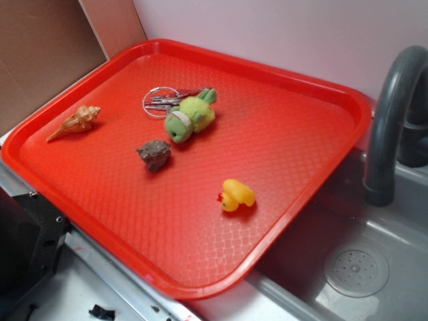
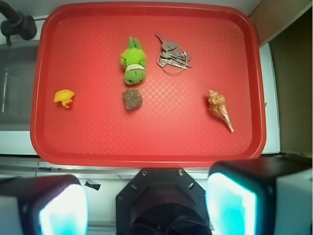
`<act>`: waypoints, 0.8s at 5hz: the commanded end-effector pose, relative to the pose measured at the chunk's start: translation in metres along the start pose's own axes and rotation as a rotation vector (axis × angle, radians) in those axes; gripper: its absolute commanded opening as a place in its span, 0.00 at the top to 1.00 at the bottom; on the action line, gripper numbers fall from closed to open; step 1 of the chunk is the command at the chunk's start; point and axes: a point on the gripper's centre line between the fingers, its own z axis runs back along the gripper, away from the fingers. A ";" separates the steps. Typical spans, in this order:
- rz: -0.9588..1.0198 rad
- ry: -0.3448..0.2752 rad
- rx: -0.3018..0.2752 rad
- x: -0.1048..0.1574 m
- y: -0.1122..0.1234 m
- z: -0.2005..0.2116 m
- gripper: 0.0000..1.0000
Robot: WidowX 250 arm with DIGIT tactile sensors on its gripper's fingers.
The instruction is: Grab the rock.
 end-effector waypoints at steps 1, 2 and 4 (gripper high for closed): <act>0.000 0.000 0.000 0.000 0.000 0.000 0.00; -0.039 -0.133 0.004 0.011 0.000 -0.010 0.00; 0.035 -0.225 0.009 0.038 0.003 -0.071 0.00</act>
